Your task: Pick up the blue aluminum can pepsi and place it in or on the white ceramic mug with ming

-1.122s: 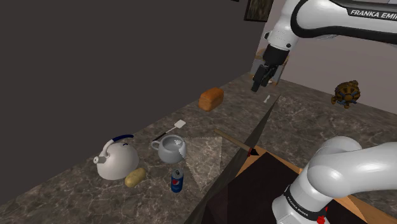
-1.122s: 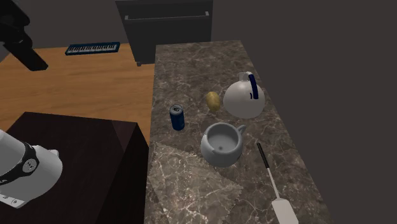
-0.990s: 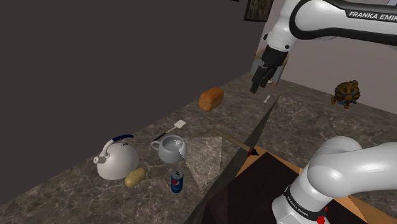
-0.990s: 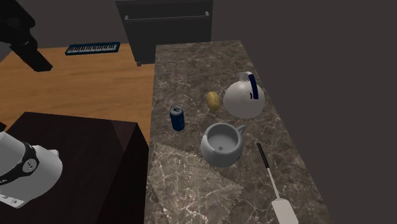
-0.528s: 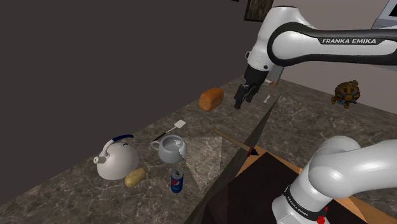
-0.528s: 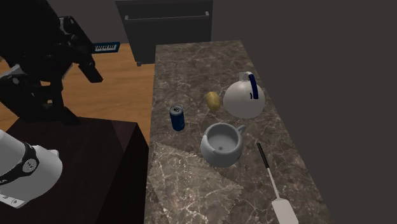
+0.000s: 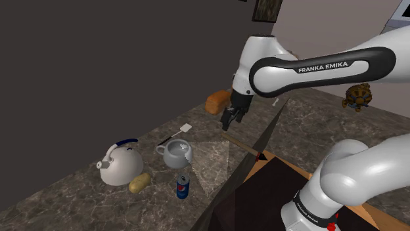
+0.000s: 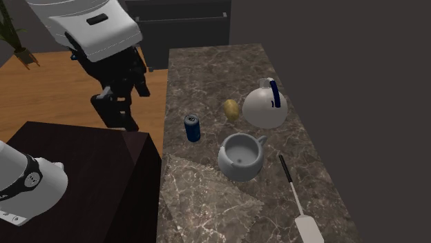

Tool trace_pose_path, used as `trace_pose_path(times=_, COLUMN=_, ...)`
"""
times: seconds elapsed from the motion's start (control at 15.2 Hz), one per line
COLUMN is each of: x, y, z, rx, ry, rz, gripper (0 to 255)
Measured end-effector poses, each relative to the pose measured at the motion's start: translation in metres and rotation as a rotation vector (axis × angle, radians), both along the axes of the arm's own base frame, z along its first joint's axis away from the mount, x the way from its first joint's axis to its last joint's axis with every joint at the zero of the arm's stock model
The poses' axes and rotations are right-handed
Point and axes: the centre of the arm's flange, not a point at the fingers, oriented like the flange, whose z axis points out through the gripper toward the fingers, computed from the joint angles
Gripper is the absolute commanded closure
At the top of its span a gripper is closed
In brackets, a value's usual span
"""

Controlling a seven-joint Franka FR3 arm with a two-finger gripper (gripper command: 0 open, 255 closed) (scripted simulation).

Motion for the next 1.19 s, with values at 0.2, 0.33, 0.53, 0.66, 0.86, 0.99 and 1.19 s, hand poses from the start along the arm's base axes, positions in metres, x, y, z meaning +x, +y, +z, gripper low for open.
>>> trace_pose_path(times=0.2, x=0.007, y=0.027, z=-0.031, rx=-0.003, ry=0.009, rz=-0.007, gripper=0)
trace_pose_path(times=0.33, x=0.011, y=0.046, z=-0.051, rx=-0.006, ry=0.014, rz=-0.010, gripper=0)
trace_pose_path(times=0.53, x=0.021, y=0.069, z=-0.079, rx=-0.010, ry=0.022, rz=-0.017, gripper=0)
trace_pose_path(times=0.66, x=0.028, y=0.087, z=-0.099, rx=-0.012, ry=0.028, rz=-0.021, gripper=0)
trace_pose_path(times=0.86, x=0.036, y=0.110, z=-0.129, rx=-0.015, ry=0.035, rz=-0.028, gripper=0)
trace_pose_path(times=0.99, x=0.041, y=0.130, z=-0.151, rx=-0.016, ry=0.041, rz=-0.031, gripper=0)
trace_pose_path(times=1.19, x=0.047, y=0.152, z=-0.181, rx=-0.019, ry=0.050, rz=-0.037, gripper=0)
